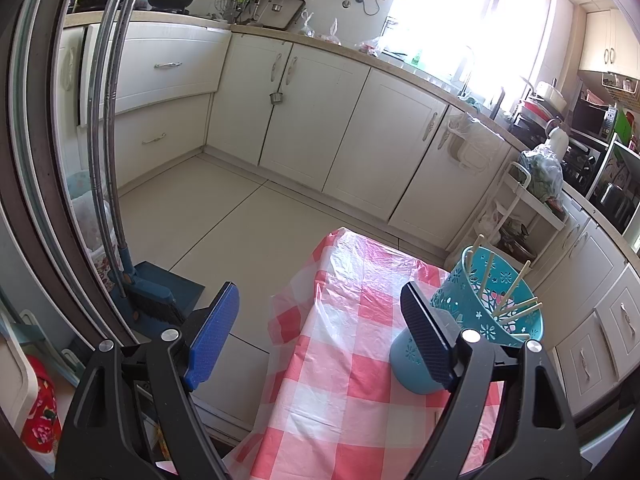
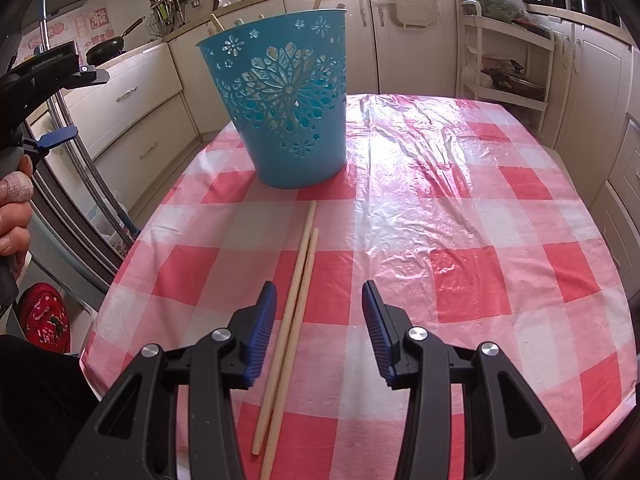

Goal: Organize utensils
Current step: 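Lower the open right tool beside the last two chopsticks on the cloth, then close the right tool on a chopstick while the left tool closes on the other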

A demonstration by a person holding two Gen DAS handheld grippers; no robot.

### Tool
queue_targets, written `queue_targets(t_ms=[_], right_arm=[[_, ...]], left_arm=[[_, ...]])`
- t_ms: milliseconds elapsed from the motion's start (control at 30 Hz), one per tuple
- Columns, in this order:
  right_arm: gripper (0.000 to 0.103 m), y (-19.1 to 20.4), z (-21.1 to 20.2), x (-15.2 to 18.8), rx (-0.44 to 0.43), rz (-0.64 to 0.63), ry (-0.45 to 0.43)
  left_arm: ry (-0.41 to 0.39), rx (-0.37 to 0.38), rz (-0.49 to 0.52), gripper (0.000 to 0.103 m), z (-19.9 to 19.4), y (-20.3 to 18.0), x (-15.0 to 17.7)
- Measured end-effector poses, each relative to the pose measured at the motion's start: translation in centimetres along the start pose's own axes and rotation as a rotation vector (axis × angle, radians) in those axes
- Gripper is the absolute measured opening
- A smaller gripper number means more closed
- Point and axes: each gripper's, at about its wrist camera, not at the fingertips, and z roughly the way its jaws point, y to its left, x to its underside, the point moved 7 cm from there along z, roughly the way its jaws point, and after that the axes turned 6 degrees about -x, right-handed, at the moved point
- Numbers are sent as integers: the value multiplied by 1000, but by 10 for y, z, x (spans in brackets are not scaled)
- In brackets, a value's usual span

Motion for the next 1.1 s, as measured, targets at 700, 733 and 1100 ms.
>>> queue_targets(t_ms=[700,733,1100], right_arm=[[44,11,0,-2,-27,-46,8],[44,12,1,-3,-29,-49,10],[32,3,17,-7,10,-55,46]], left_arm=[[29,-22,9,79,0,7,9],[32,-24,10,79,0,7,9],[65,-33,80,79,7,-9,20]])
